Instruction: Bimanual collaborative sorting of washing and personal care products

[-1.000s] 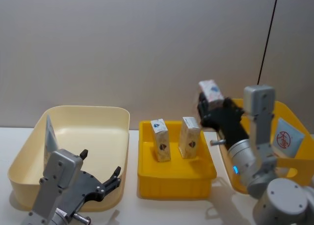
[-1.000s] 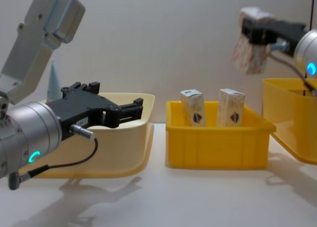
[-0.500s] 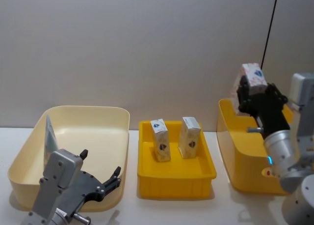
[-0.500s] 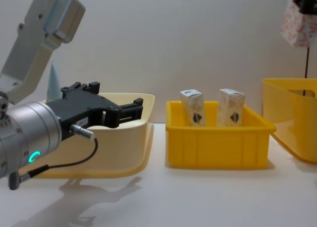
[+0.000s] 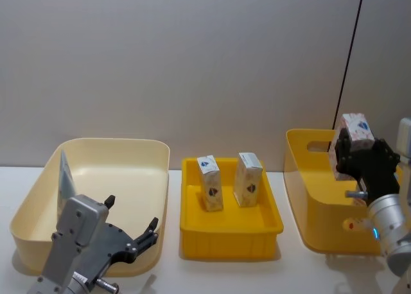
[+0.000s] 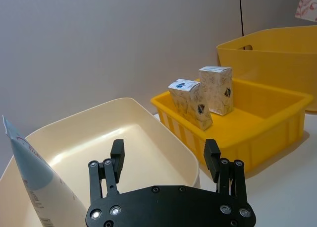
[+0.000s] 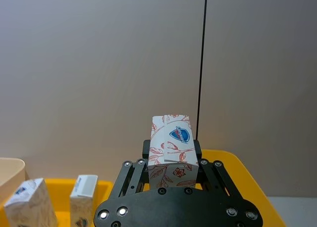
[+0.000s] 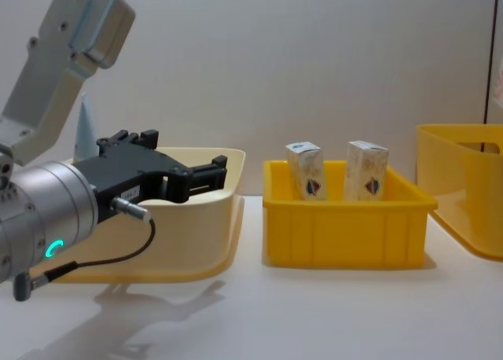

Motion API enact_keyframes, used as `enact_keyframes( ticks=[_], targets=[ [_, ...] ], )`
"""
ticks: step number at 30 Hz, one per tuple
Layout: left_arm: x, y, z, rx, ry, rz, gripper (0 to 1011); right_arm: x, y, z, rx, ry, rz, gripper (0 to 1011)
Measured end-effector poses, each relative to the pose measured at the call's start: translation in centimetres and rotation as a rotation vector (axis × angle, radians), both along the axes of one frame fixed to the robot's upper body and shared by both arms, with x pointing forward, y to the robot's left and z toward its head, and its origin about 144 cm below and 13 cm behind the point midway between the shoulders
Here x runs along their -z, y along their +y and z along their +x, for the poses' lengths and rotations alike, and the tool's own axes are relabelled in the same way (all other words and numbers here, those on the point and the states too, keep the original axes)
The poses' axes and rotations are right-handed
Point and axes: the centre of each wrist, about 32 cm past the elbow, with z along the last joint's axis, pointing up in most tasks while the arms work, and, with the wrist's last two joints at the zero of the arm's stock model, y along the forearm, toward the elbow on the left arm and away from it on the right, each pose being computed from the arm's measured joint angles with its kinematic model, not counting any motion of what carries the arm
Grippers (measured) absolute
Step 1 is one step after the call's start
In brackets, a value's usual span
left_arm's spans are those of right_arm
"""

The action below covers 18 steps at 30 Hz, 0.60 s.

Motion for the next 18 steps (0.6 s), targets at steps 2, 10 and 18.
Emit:
enact_keyframes(
  ticks=[2,10,18],
  targets=[
    [0.0,0.0,0.0,0.0,0.0,0.0,1002,0.2,-0.1,-0.1,0.011,0.016,-0.004,415],
    [0.0,0.0,0.0,0.0,0.0,0.0,1001,1.1,-0.2,0.1,0.03,0.063,-0.018,417],
    [0.0,0.0,0.0,0.0,0.0,0.0,1001,1.7,0.2,0.7,0.033,0.092,-0.029,415]
  ],
)
